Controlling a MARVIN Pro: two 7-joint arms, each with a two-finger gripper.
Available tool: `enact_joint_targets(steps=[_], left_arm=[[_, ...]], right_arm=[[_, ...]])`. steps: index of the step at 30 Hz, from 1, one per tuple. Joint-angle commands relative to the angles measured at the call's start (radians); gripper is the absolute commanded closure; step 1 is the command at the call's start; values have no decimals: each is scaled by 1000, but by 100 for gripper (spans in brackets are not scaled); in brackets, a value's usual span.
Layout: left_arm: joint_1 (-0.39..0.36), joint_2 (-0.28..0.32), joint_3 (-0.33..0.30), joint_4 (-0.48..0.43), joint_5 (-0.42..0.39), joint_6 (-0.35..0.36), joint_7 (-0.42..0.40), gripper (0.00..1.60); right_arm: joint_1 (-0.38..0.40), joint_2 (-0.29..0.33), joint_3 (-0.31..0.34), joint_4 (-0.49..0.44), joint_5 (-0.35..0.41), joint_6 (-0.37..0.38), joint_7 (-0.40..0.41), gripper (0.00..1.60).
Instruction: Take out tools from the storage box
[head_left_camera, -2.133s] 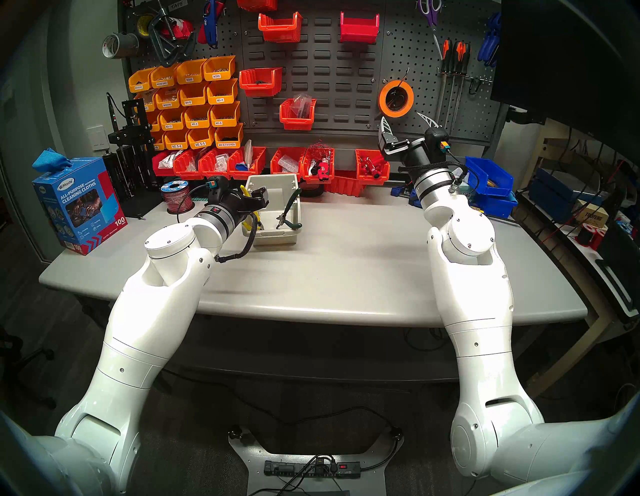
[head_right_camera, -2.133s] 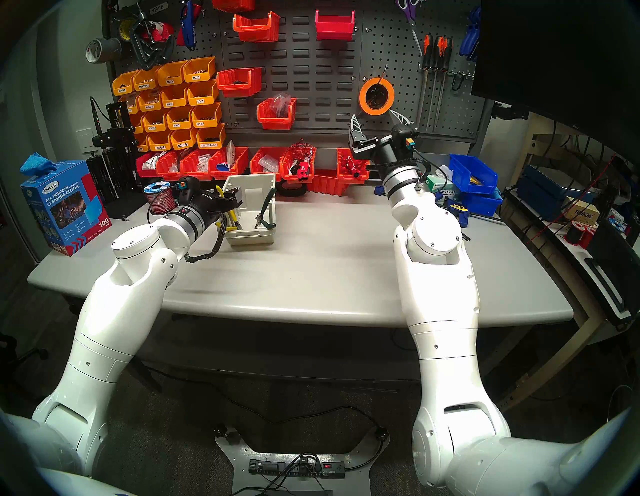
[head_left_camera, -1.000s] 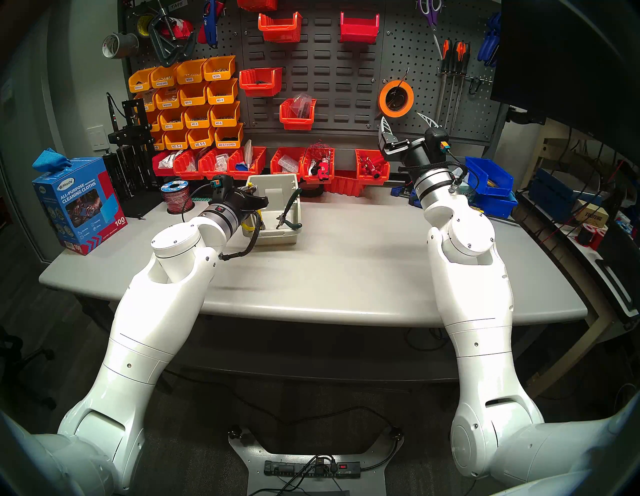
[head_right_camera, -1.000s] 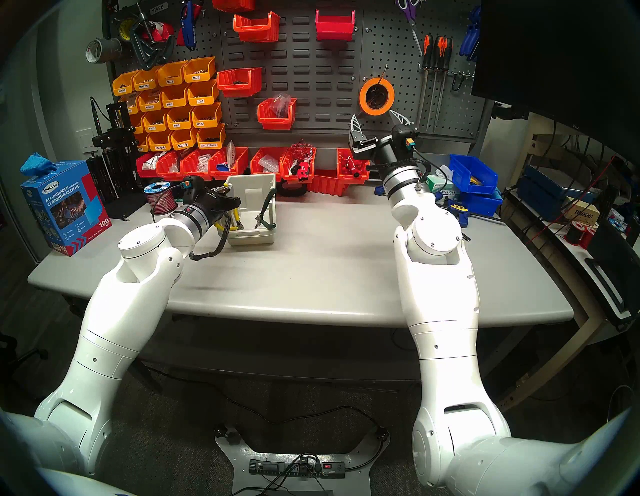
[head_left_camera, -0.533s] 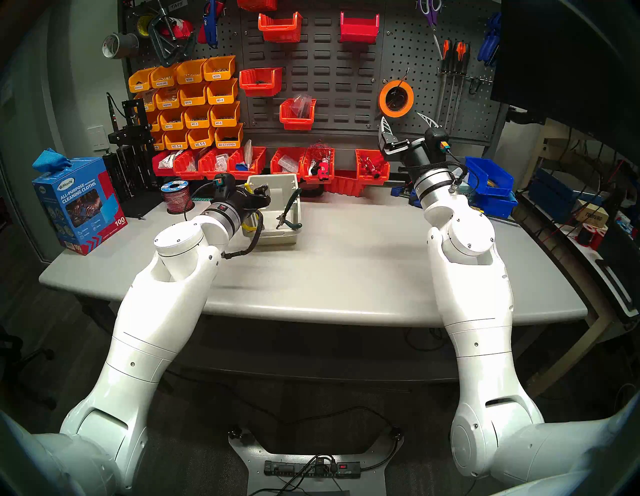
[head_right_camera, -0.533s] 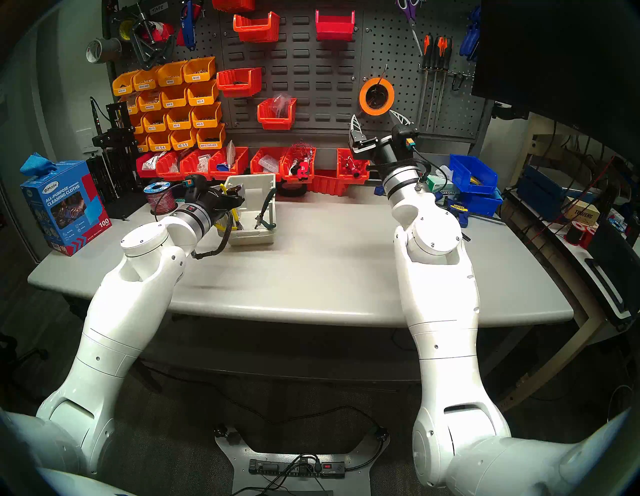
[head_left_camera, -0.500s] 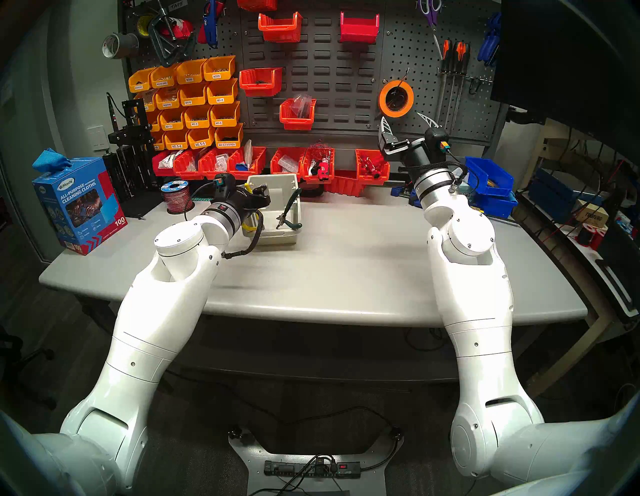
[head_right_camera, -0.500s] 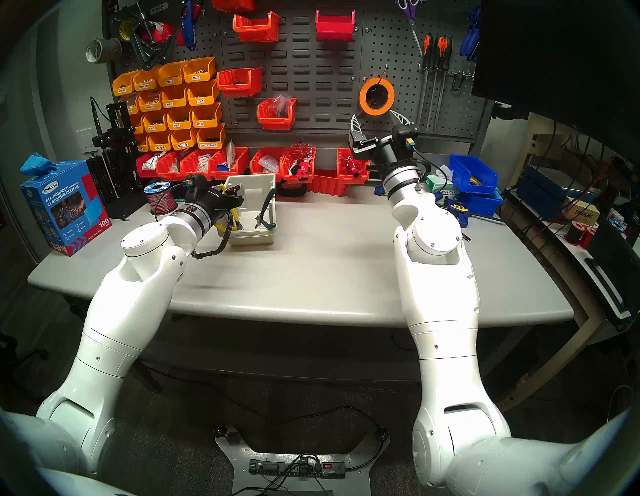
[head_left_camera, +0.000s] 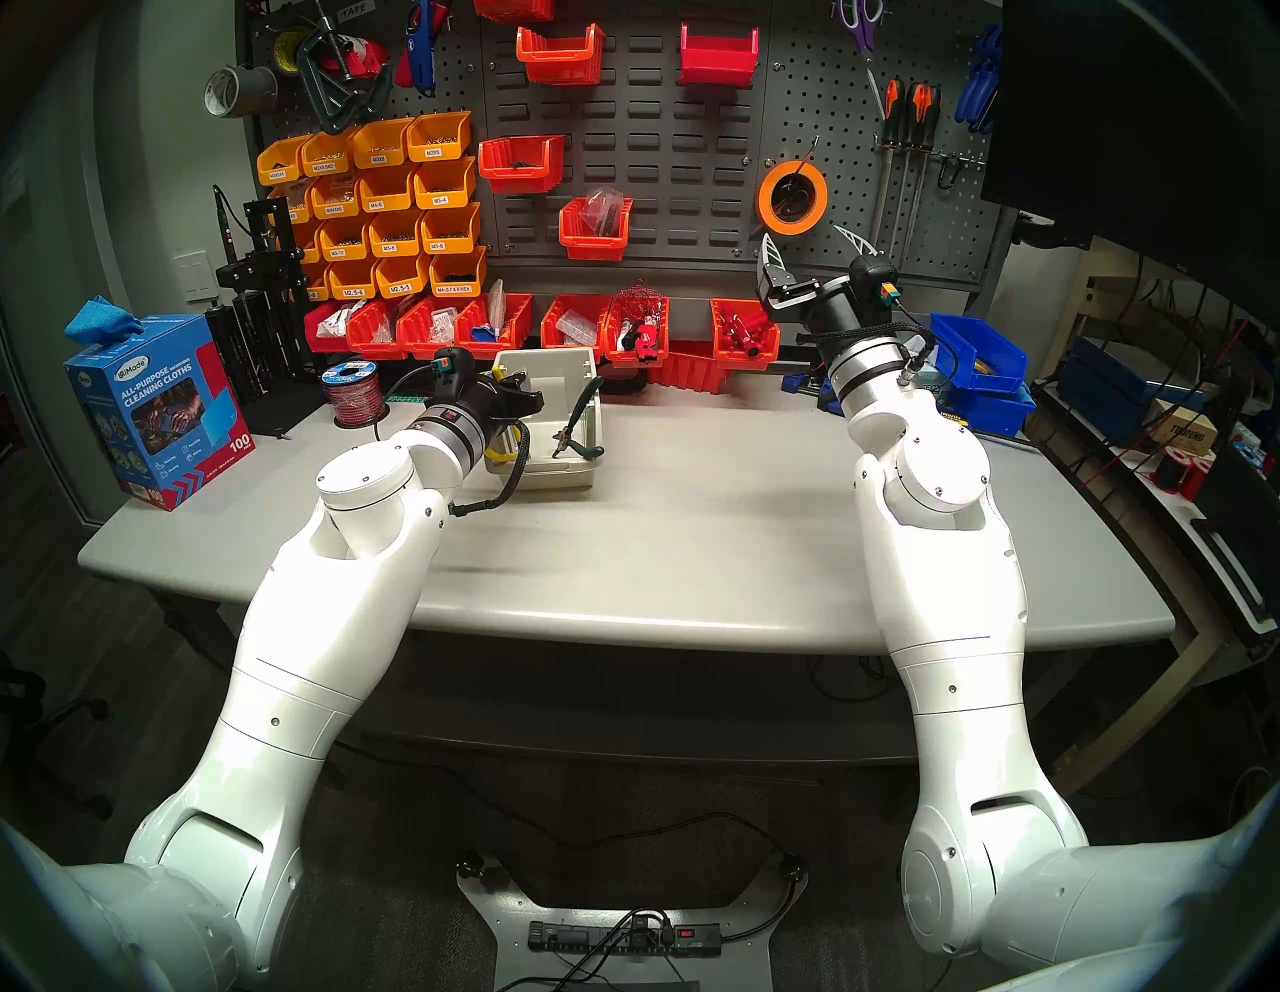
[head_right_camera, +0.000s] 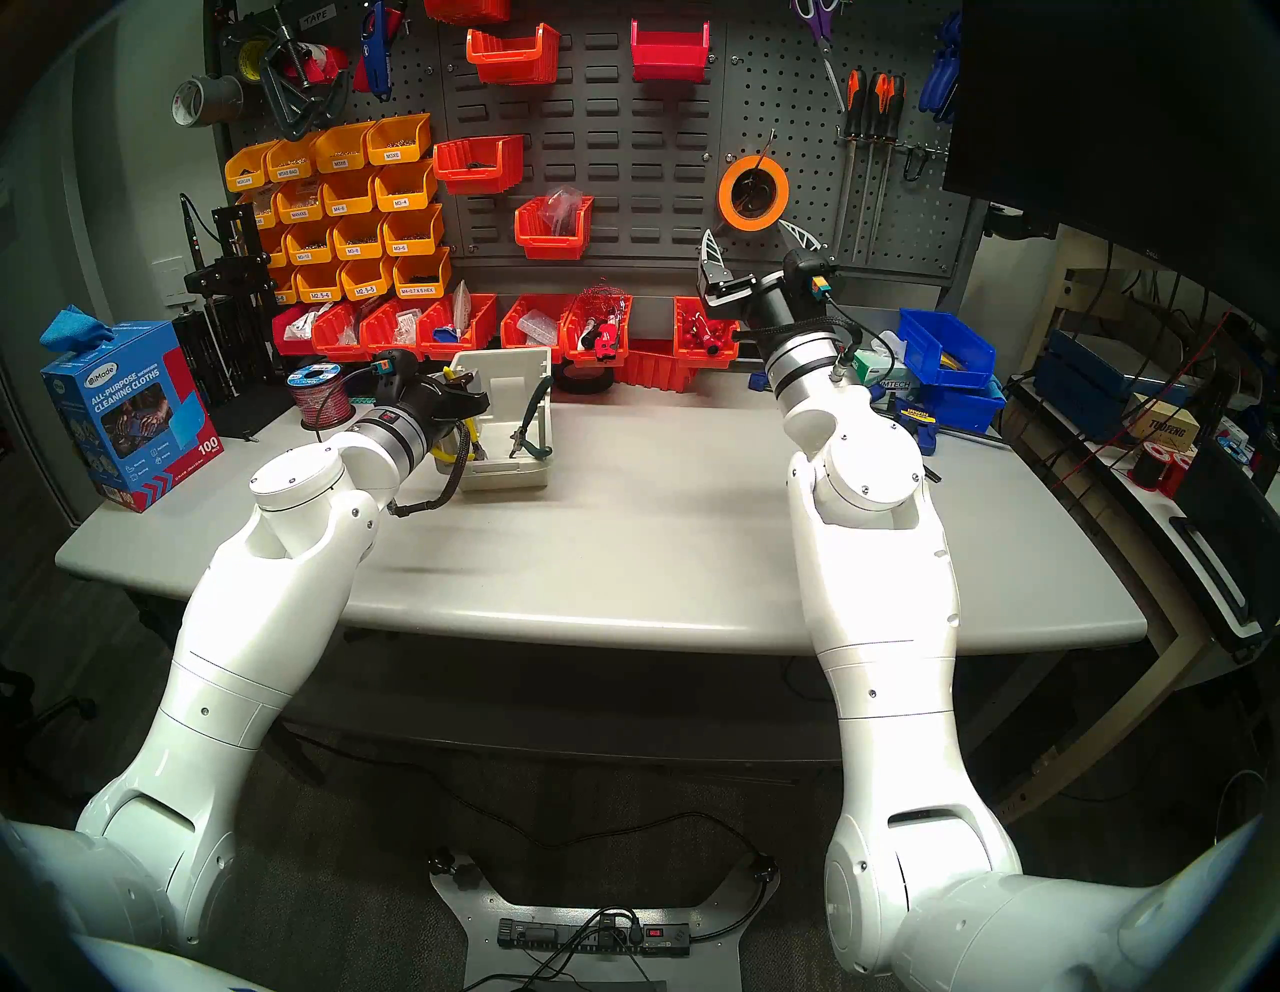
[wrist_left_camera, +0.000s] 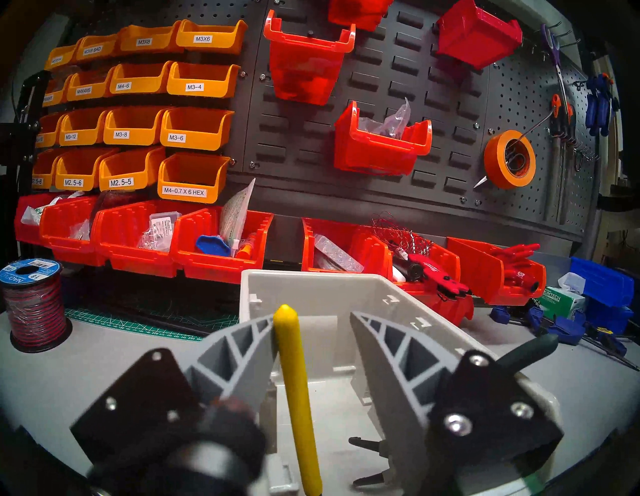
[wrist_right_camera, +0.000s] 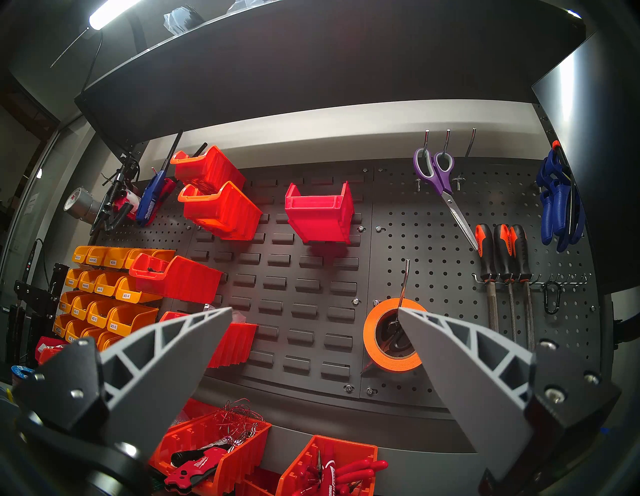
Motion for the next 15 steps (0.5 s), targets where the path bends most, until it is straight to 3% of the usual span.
enact_joint_targets(steps=[1, 15], left_arm=[[-30, -5, 1, 12, 4, -17, -12, 160], [-35, -24, -6, 14, 3, -41, -35, 160]], right_arm=[[7, 0, -1, -12, 0, -1, 1, 0], [7, 0, -1, -12, 0, -1, 1, 0]])
